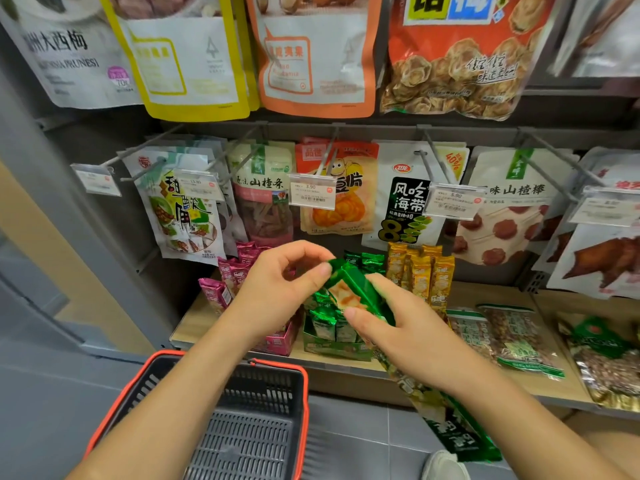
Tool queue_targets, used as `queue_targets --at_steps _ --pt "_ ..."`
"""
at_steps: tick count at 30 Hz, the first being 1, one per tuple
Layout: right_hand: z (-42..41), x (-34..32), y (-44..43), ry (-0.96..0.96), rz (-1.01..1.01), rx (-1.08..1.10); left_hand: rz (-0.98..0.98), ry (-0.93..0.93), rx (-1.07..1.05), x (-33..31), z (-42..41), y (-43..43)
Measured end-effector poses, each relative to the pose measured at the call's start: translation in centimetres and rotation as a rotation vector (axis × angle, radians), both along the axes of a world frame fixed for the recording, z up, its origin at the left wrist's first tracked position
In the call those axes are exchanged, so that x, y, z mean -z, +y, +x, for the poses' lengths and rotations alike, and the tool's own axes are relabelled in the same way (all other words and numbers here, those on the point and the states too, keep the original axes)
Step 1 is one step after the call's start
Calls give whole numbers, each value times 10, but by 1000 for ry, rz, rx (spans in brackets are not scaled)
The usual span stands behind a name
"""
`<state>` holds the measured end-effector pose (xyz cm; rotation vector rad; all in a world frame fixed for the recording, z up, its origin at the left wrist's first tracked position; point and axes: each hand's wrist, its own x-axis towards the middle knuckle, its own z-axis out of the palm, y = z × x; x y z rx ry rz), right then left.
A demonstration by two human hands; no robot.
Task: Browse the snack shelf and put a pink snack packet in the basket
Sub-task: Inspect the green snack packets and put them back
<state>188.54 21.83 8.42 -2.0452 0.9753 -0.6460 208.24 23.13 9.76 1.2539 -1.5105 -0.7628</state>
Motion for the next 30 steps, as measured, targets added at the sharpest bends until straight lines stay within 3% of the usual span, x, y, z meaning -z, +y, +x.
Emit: queue_targets --at_steps 7,13,18,24,30 --pt "-12 -8 -9 158 9 -100 -68 -298 224 -13 1 11" --pt "-24 -22 -15 248 111 -216 -65 -293 131 -13 6 12" --pt "-51 -27 -22 578 133 -191 -41 -354 -99 -13 31 9" --pt "-57 -24 -21 477 68 -124 71 -457 -72 6 36 6" --pt "-53 -19 -21 442 -22 -91 -9 -507 123 15 20 8"
